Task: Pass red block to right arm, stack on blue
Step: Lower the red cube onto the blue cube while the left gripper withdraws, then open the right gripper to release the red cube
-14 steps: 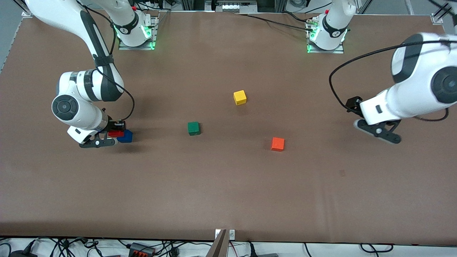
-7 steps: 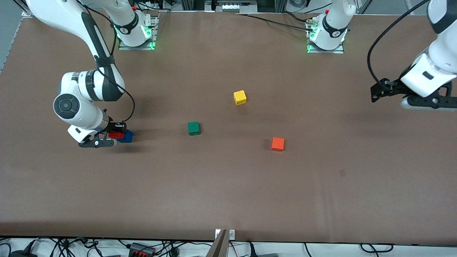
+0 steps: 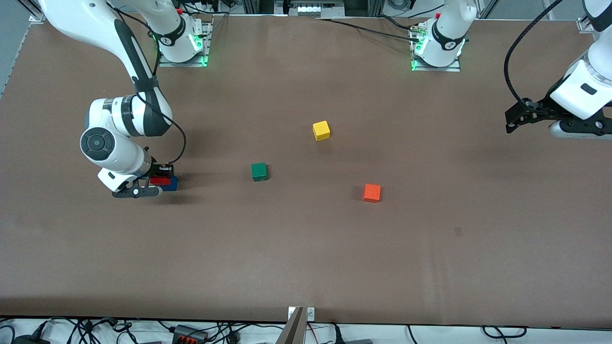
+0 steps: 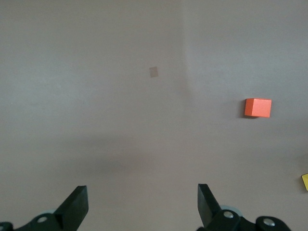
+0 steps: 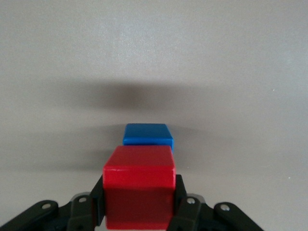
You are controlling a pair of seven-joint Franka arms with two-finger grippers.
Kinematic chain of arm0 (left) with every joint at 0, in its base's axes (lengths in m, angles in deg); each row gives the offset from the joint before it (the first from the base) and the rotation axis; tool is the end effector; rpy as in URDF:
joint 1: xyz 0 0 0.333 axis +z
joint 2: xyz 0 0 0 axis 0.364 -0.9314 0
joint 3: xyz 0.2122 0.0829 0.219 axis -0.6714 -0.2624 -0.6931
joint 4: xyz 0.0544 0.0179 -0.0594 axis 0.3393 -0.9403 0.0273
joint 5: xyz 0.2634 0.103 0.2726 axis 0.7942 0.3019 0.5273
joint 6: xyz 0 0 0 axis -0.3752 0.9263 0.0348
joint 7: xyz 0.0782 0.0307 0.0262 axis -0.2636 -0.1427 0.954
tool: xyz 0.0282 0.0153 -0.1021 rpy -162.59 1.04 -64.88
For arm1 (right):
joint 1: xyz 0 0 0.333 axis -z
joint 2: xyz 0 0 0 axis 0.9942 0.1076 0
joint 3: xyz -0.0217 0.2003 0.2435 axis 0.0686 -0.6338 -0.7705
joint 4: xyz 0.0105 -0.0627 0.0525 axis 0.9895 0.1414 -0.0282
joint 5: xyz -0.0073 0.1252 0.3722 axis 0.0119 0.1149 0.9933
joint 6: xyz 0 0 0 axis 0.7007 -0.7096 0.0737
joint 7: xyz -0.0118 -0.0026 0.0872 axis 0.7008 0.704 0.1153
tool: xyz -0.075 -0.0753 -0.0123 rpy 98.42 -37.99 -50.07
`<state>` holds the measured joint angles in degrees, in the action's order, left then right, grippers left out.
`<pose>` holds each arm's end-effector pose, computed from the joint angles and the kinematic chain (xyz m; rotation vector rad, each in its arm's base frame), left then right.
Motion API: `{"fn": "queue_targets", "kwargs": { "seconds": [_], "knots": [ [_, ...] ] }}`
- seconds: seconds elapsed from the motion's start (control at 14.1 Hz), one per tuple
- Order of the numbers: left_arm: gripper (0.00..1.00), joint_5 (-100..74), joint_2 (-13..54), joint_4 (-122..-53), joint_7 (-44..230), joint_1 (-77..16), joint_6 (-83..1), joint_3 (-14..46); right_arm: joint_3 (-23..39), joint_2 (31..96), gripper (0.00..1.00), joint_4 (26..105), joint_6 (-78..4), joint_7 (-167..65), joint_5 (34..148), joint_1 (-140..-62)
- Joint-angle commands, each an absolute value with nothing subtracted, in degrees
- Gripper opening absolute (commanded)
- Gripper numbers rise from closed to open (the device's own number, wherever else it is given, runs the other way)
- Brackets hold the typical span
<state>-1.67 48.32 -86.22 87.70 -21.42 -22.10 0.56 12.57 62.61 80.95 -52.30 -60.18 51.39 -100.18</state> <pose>0.5513 -0.0233 0.5888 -3.0961 0.0592 -0.0428 0.5931 0.0675 0.2537 3.0273 0.1144 -0.1511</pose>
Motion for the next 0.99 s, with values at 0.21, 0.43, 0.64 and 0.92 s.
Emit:
{"fn": "queue_targets", "kwargs": {
  "seconds": [0.21, 0.43, 0.64, 0.92],
  "knots": [
    [1.0, -2.52, 49.55, -87.35, 86.26, -21.44, -19.53, -0.15, 12.47, 61.84, 0.11, 82.26, -53.07, -61.23, 50.7, -99.82],
    [1.0, -2.78, 49.55, -87.26, 86.26, -21.44, -18.39, -0.06, 12.65, 61.23, 1.0, 82.0, -52.37, -61.41, 50.88, -99.64],
    [1.0, -4.72, 49.38, -86.56, 86.17, -21.44, -18.03, -0.24, 12.91, 60.17, 1.0, 80.42, -49.04, -61.41, 50.96, -99.64],
    [1.0, -4.63, 49.11, -86.3, 86.26, -21.44, -18.38, -0.24, 13.0, 57.71, 1.0, 74.9, -41.83, -60.88, 50.96, -99.64]
  ]
}}
